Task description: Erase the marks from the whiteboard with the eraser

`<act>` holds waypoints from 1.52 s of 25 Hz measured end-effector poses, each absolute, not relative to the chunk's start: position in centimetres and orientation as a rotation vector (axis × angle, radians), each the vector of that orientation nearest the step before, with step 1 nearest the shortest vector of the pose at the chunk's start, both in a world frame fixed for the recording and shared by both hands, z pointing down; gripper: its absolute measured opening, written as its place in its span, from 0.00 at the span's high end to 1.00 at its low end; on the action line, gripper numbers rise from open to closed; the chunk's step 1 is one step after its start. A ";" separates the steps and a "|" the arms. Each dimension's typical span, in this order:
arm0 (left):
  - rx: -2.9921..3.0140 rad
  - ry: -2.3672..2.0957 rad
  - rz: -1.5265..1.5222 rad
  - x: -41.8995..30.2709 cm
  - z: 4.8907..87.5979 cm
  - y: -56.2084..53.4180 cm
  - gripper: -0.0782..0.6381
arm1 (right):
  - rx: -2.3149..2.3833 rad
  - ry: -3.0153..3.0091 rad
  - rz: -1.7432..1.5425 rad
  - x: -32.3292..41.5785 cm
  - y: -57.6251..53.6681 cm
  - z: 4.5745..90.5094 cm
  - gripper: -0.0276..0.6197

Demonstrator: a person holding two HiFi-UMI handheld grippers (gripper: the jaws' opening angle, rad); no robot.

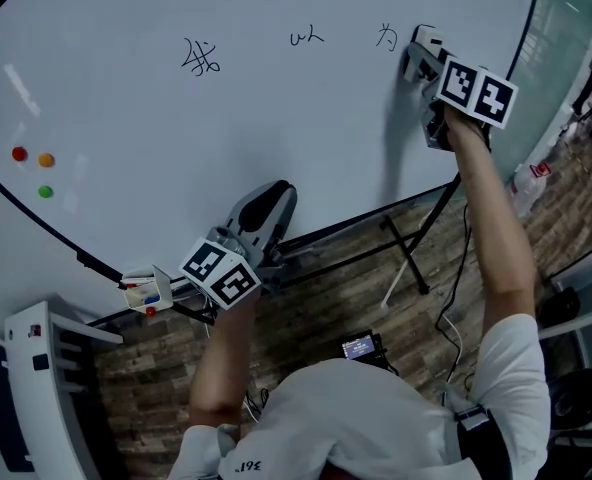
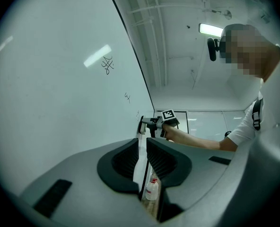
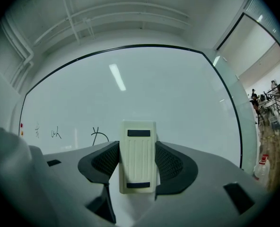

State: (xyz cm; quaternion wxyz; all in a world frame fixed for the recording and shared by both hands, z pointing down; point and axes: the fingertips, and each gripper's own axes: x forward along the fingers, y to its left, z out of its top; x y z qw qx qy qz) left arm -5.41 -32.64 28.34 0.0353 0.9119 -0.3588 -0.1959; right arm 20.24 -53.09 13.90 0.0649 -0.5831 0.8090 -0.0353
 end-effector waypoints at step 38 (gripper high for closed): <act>2.792 -1.073 -0.655 -8.5 27.7 -30.5 0.82 | -1.748 2.549 0.045 8.7 -49.1 11.9 0.57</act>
